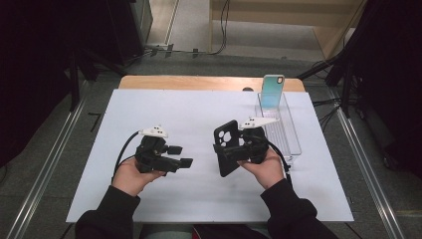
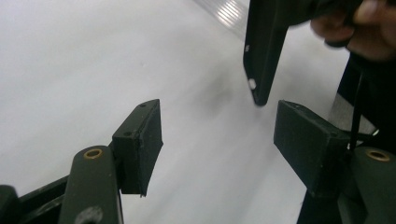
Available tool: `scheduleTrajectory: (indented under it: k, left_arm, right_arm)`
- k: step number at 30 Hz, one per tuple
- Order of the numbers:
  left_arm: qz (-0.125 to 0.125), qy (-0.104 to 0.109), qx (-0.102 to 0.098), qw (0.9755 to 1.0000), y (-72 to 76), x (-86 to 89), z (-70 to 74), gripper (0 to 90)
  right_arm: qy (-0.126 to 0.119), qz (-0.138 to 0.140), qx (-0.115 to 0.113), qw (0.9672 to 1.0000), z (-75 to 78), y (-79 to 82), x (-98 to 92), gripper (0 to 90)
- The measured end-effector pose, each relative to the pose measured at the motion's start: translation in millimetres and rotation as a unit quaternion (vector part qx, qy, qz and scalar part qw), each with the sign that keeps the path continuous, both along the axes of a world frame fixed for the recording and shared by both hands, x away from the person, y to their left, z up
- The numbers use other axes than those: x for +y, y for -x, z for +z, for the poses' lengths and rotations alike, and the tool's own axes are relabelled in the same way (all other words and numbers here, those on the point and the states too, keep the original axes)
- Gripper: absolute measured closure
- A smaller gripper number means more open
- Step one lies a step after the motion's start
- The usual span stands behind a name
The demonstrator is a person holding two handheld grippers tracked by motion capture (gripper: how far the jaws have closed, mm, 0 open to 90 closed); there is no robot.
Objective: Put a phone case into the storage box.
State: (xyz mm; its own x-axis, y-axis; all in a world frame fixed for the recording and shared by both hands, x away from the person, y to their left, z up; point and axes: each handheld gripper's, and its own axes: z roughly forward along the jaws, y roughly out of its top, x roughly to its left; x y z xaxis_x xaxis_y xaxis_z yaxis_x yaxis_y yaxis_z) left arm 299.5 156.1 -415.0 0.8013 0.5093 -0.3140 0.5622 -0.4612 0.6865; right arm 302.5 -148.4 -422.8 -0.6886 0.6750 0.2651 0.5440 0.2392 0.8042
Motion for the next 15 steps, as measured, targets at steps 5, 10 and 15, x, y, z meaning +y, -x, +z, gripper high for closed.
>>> scheduleTrajectory:
  k: [5, 10, 15]
  left_arm:
    - [0.001, -0.022, -0.016, 0.9996, 6.2, 14.2, -13.3, 32.8]
    - [0.001, -0.016, -0.022, 0.9996, 10.8, 25.0, -22.7, 30.6]
    - [0.008, -0.024, -0.022, 0.9994, 16.3, 31.8, -30.0, 30.1]
  right_arm:
    - [0.0, 0.004, 0.002, 1.0, 3.1, -2.7, -3.6, 13.8]
    - [-0.003, 0.003, 0.003, 1.0, 4.8, -6.3, -7.5, 13.8]
    - [-0.007, 0.002, 0.005, 1.0, 8.3, -9.5, -10.9, 13.8]
